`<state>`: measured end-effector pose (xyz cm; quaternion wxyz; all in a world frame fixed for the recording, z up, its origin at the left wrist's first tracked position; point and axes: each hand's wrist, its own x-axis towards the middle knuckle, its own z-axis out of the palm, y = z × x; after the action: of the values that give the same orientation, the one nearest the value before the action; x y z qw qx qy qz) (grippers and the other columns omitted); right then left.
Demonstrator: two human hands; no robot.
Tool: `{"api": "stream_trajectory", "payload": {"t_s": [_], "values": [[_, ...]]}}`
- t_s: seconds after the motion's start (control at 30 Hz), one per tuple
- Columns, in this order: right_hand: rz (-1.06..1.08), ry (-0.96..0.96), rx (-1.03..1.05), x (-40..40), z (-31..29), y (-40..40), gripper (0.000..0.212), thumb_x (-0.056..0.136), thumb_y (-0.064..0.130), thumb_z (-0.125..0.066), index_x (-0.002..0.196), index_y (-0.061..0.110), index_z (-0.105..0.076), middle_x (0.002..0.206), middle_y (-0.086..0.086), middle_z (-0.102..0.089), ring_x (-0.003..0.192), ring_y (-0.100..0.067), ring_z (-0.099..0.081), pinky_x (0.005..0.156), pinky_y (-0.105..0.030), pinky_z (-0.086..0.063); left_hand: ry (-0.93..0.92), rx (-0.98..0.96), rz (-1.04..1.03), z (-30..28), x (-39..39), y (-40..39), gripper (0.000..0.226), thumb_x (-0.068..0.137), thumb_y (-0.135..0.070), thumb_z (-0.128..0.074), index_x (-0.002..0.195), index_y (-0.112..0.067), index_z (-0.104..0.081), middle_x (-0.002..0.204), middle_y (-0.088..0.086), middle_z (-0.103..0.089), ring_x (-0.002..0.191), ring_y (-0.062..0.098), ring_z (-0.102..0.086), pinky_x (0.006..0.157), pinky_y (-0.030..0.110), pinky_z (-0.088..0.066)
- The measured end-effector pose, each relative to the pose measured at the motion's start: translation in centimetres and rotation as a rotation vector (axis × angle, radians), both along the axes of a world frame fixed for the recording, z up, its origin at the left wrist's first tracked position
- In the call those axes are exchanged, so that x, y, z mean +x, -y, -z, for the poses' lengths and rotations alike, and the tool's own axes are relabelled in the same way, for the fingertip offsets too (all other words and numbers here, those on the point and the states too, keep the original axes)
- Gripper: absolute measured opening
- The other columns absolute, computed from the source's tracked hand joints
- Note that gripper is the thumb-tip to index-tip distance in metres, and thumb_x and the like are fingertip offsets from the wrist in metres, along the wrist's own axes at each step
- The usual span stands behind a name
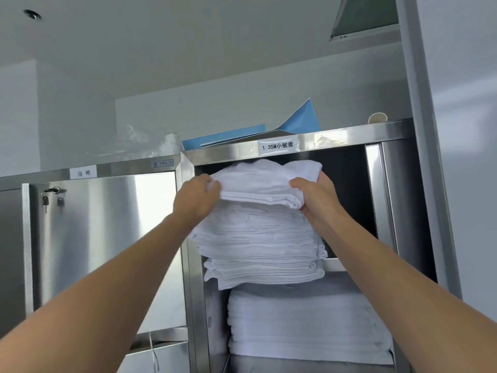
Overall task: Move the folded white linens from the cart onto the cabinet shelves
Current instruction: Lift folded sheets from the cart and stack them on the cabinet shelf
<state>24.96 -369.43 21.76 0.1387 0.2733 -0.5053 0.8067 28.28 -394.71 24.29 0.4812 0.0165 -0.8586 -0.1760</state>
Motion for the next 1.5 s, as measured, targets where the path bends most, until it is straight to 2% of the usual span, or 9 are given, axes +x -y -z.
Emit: {"api": "stream_trajectory", "payload": {"t_s": [0.2,0.37,0.47,0.57,0.63,0.9,1.03,1.23,1.5], "values": [[0.009,-0.043,0.025,-0.7,1.2,0.3,0.042,0.087,-0.001,-0.061,0.126,0.014,-0.063,0.11,-0.007,-0.073,0.102,-0.023,-0.071,0.081,-0.035,-0.059,0.112,0.338,0.039,-1.2,-2.4,4.1,0.045,0.093,-0.047,-0.058,0.118,-0.01,-0.063,0.113,0.009,-0.065,0.106,0.031,-0.06,0.094,0.039,-0.048],[-0.043,0.013,0.031,-0.6,2.5,0.7,0.033,0.088,0.0,-0.061,0.114,0.021,-0.064,0.107,-0.004,-0.073,0.099,-0.02,-0.071,0.075,-0.032,-0.059,0.069,0.54,0.145,-1.6,-4.3,4.6,0.053,0.086,-0.056,-0.066,0.085,-0.004,-0.064,0.092,0.011,-0.064,0.085,0.032,-0.061,0.075,0.036,-0.048],[-0.099,0.076,0.022,-1.0,2.8,0.6,0.036,0.089,0.004,-0.064,0.123,0.014,-0.063,0.112,-0.007,-0.073,0.104,-0.023,-0.07,0.082,-0.035,-0.059,0.104,0.661,0.17,-2.3,-4.6,4.4,0.066,0.083,-0.056,-0.072,0.113,0.002,-0.061,0.1,0.014,-0.06,0.086,0.027,-0.057,0.071,0.032,-0.04],[-0.152,0.095,-0.07,-1.3,2.3,0.7,0.036,0.095,0.025,-0.063,0.129,0.013,-0.063,0.117,-0.006,-0.073,0.108,-0.022,-0.069,0.089,-0.036,-0.057,0.166,0.695,0.176,-3.0,-4.7,5.0,0.069,0.081,-0.047,-0.077,0.124,0.004,-0.059,0.108,0.018,-0.065,0.096,0.029,-0.064,0.068,0.031,-0.039],[-0.184,0.13,-0.15,-1.6,1.7,0.9,0.041,0.097,0.037,-0.058,0.129,0.013,-0.063,0.119,-0.008,-0.071,0.111,-0.024,-0.068,0.095,-0.039,-0.055,0.202,0.7,0.188,-3.4,-4.5,5.3,0.055,0.082,-0.042,-0.078,0.111,0.002,-0.064,0.094,0.014,-0.062,0.076,0.024,-0.056,0.058,0.028,-0.038],[-0.019,0.291,-0.273,-1.6,-1.3,-0.5,0.037,0.09,0.029,-0.062,0.122,0.011,-0.067,0.116,-0.011,-0.072,0.105,-0.034,-0.068,0.094,-0.049,-0.054,0.043,0.956,0.468,-6.5,-1.6,1.1,0.019,0.081,-0.023,-0.073,0.084,-0.01,-0.06,0.057,0.004,-0.05,0.045,0.014,-0.039,0.039,0.019,-0.029],[0.033,0.296,-0.251,-1.9,-1.4,-3.2,0.033,0.09,0.025,-0.058,0.118,0.011,-0.068,0.115,-0.009,-0.072,0.097,-0.032,-0.071,0.083,-0.041,-0.058,0.043,0.949,0.531,-6.8,-0.8,-1.8,0.013,0.082,-0.022,-0.07,0.085,-0.011,-0.062,0.065,0.006,-0.057,0.046,0.013,-0.04,0.044,0.022,-0.032],[0.108,0.323,-0.05,-0.9,0.4,-4.6,0.04,0.092,0.022,-0.064,0.127,0.005,-0.059,0.109,-0.016,-0.069,0.092,-0.032,-0.067,0.071,-0.036,-0.054,0.343,0.953,0.518,-4.0,0.8,-0.7,0.02,0.089,-0.026,-0.068,0.097,-0.01,-0.059,0.086,0.011,-0.072,0.065,0.022,-0.073,0.045,0.027,-0.056],[0.105,0.331,-0.038,0.3,2.3,-4.4,0.035,0.092,0.015,-0.065,0.124,0.0,-0.061,0.097,-0.014,-0.069,0.083,-0.027,-0.066,0.071,-0.034,-0.053,0.184,1.032,0.549,-2.2,1.3,-1.3,0.028,0.091,-0.012,-0.071,0.112,0.003,-0.061,0.082,0.014,-0.068,0.063,0.022,-0.07,0.043,0.028,-0.055]]}}
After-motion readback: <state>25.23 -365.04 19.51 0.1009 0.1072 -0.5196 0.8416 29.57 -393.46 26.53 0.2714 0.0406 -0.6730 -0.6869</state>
